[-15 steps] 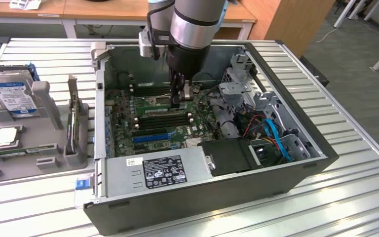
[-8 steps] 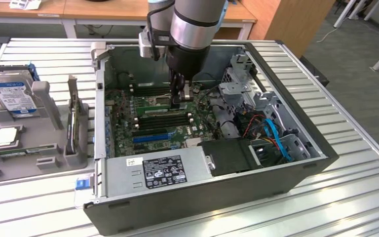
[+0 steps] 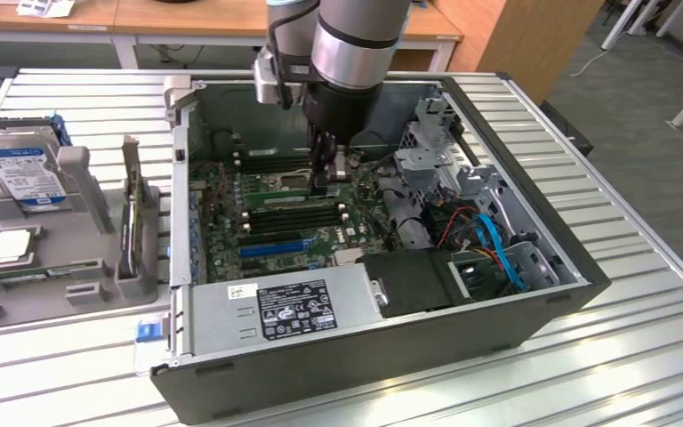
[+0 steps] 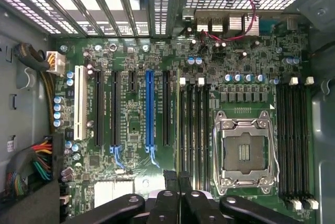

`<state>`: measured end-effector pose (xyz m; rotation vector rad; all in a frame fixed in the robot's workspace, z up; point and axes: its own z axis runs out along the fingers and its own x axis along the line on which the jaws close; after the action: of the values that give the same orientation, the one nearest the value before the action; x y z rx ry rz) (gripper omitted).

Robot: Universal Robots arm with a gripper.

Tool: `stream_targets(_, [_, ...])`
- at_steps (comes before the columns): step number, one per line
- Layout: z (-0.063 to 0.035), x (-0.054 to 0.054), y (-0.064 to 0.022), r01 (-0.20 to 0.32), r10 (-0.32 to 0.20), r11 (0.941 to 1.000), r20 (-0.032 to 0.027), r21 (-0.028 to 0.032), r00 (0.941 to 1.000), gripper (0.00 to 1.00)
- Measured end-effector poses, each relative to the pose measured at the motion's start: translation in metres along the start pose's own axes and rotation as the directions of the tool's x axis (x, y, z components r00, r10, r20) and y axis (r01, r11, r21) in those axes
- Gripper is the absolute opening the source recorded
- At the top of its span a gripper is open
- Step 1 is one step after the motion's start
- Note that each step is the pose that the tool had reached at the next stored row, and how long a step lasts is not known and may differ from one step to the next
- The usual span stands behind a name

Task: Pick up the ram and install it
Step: 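Insert the ram into the slot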

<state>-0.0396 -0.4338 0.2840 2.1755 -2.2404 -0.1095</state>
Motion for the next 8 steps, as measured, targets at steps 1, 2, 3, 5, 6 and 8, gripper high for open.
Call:
stream_targets(1, [0.0000, 0.0000, -0.0009, 0.000, 0.000, 1.0000, 0.0000, 0.0000, 1.0000, 0.12])
stream_targets(2, [-0.0001, 0.0000, -0.0018, 0.000, 0.000, 1.0000, -0.0001, -0.0001, 1.0000, 0.12])
stream_targets(3, [-0.0001, 0.0000, -0.0025, 0.000, 0.000, 1.0000, 0.0000, -0.0001, 1.0000, 0.12])
stream_targets(5, [-0.0001, -0.0001, -0.0037, 0.000, 0.000, 1.0000, 0.0000, -0.0001, 1.0000, 0.12])
stream_targets(6, [-0.0002, -0.0001, -0.0041, 0.000, 0.000, 1.0000, -0.0001, 0.0000, 1.0000, 0.12])
stream_targets(8, [-0.0002, -0.0001, -0.0042, 0.000, 0.000, 1.0000, 0.0000, 0.0000, 1.0000, 0.12])
